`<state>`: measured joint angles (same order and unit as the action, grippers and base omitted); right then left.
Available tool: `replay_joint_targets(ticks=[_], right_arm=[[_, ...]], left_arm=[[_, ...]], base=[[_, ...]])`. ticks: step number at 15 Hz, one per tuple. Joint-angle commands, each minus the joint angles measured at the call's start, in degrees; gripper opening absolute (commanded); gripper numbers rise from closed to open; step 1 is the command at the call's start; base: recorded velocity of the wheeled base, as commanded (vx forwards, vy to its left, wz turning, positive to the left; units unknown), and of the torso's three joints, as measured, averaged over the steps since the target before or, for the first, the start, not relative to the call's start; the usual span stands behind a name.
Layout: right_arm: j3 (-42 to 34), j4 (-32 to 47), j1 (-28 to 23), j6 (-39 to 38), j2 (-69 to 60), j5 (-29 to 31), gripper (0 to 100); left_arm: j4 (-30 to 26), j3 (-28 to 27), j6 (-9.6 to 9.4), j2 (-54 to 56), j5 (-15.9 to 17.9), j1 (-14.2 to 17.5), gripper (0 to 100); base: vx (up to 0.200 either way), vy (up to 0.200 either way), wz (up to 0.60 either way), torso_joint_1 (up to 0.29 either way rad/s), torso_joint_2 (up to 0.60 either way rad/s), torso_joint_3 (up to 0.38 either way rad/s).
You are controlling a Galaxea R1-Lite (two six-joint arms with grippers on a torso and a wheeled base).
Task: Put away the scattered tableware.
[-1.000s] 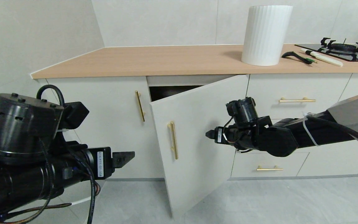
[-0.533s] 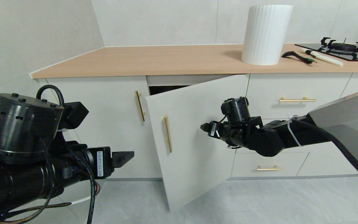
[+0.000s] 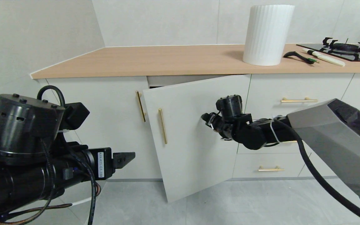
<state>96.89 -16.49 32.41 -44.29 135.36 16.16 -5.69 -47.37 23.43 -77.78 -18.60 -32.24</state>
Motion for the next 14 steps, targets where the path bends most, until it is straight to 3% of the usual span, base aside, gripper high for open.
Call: replay_joint_targets(ticks=[1, 10, 14], right_arm=[[3.57, -0.12, -1.65, -0.89, 3.68, 0.1, 100], [16.93, 0.41, -5.17, -0.98, 13.0, 6.86, 100], [17.7, 0.41, -5.7, -0.8, 14.84, 8.8, 100]], left_arm=[[-0.02, 0.0, 0.04, -0.1, -0.03, -0.01, 100], [0.07, 0.18, 0.21, -0.71, -0.03, -0.01, 100], [0.07, 0.18, 0.21, -0.71, -0.03, -0.01, 100]], base=[[0.0, 0.0, 0.0, 0.0, 0.0, 0.0], [0.0, 0.0, 0.0, 0.0, 0.0, 0.0], [0.0, 0.0, 0.0, 0.0, 0.0, 0.0]])
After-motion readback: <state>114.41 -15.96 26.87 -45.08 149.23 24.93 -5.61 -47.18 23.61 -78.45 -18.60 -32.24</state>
